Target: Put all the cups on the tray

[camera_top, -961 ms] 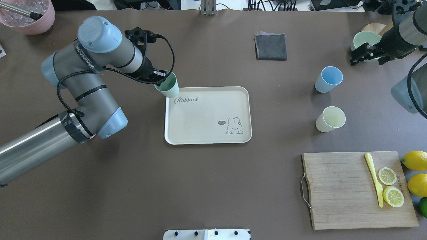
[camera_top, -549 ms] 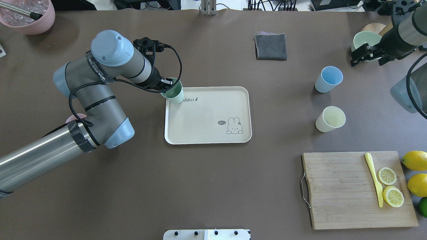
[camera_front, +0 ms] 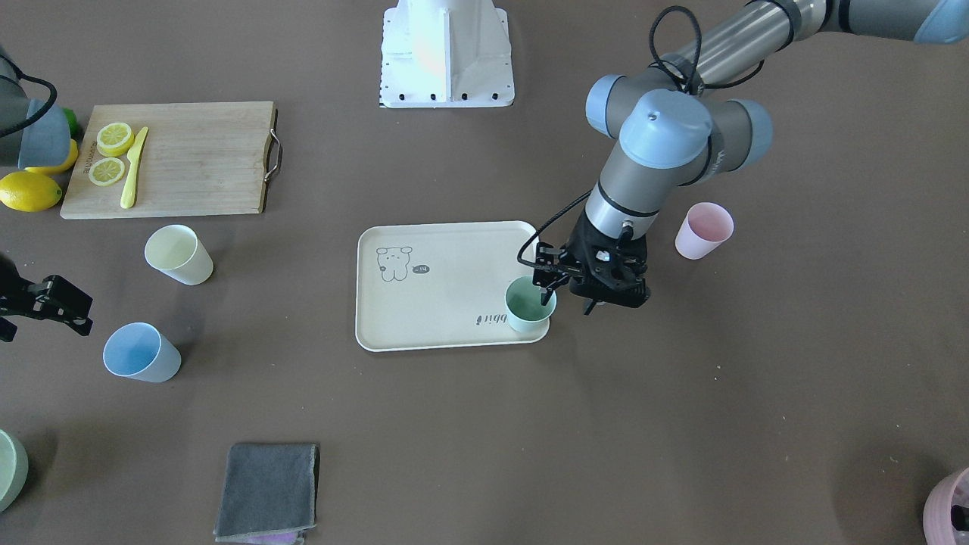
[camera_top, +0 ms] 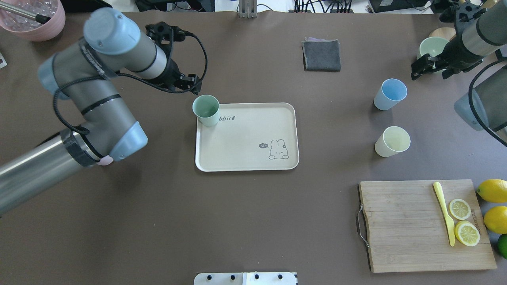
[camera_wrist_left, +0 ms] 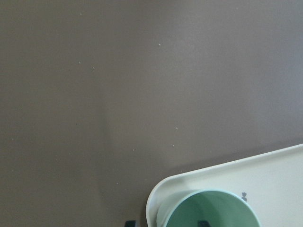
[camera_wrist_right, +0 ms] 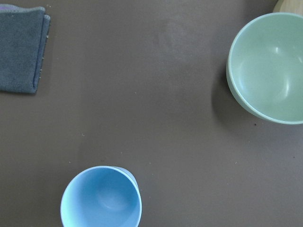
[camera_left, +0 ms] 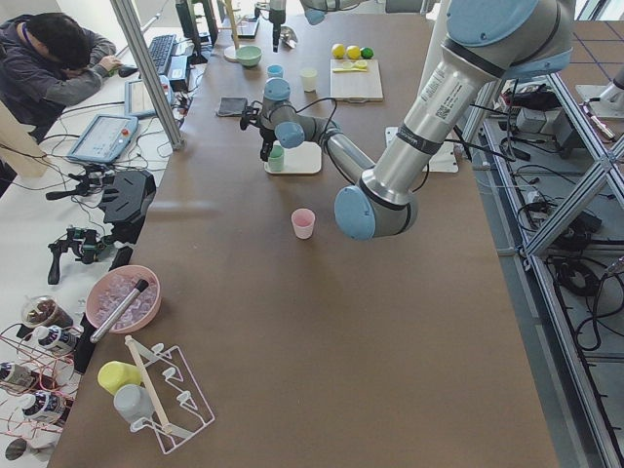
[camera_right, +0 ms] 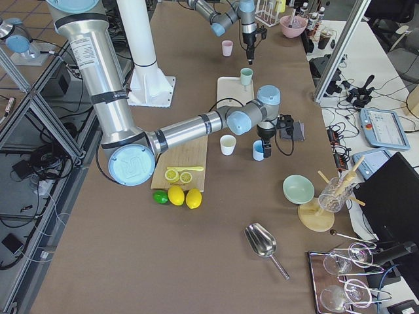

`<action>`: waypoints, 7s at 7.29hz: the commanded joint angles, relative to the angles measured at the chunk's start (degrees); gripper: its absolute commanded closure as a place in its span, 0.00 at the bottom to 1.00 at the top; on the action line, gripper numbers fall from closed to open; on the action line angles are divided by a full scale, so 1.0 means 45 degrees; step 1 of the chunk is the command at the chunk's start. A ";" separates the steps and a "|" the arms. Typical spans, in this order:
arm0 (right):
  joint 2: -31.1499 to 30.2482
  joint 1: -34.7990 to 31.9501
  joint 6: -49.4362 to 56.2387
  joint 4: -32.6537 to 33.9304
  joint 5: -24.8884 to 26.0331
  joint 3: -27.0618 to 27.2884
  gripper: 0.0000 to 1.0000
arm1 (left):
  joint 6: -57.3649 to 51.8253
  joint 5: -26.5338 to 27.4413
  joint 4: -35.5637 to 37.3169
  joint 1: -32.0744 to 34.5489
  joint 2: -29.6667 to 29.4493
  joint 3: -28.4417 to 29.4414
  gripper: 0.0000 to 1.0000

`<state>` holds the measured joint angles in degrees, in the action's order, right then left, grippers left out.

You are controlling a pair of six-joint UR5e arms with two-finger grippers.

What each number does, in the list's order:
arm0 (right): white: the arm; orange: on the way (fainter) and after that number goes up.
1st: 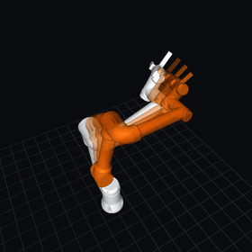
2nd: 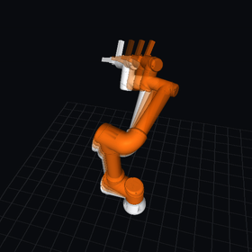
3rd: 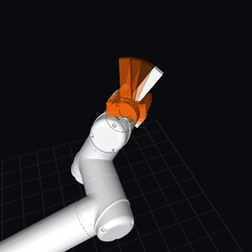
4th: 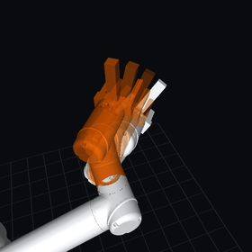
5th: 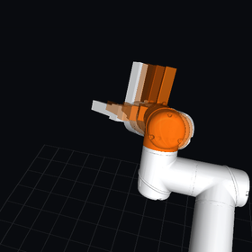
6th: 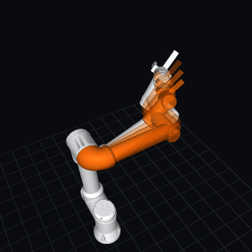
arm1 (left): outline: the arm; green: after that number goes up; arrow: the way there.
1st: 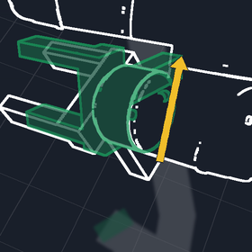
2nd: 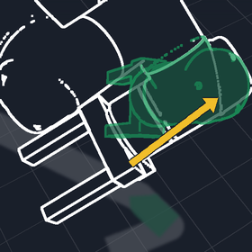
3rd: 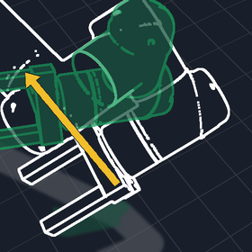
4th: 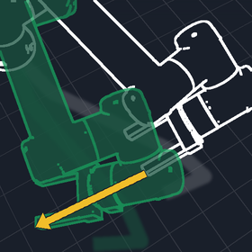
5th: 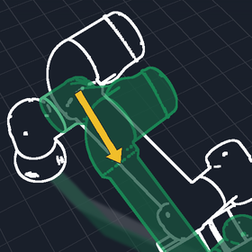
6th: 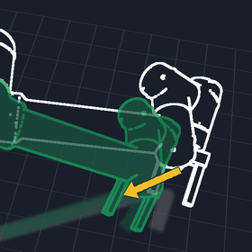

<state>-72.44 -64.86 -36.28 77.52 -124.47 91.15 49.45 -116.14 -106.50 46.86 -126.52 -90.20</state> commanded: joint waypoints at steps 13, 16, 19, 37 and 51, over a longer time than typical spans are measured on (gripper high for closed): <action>0.2306 0.1991 -0.3982 -0.0431 0.0297 -0.0569 1.00 | -0.6573 -0.2375 0.2047 0.4352 0.3987 -0.2551 0.01; 0.4277 0.3957 -0.7655 0.0620 0.1189 -0.0567 1.00 | -0.5857 -0.2375 -0.0056 0.4313 0.6236 -0.3023 0.01; 0.5139 0.5213 -0.8306 0.0566 0.1918 -0.1735 1.00 | -0.5579 -0.2277 -0.0201 0.4196 0.6299 -0.3081 0.01; -0.1353 0.0449 0.0364 0.2899 -0.0153 0.3416 0.00 | 0.0471 -0.0676 -0.1740 -0.0316 0.5415 -0.3608 1.00; -0.2708 0.3061 -0.3299 0.1021 0.1035 0.3749 0.02 | 0.0755 -0.0070 0.3999 -0.0475 0.0478 -0.3940 0.02</action>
<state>-83.78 -54.19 -48.12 84.69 -122.07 108.17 56.44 -114.64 -90.06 41.57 -124.60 -106.99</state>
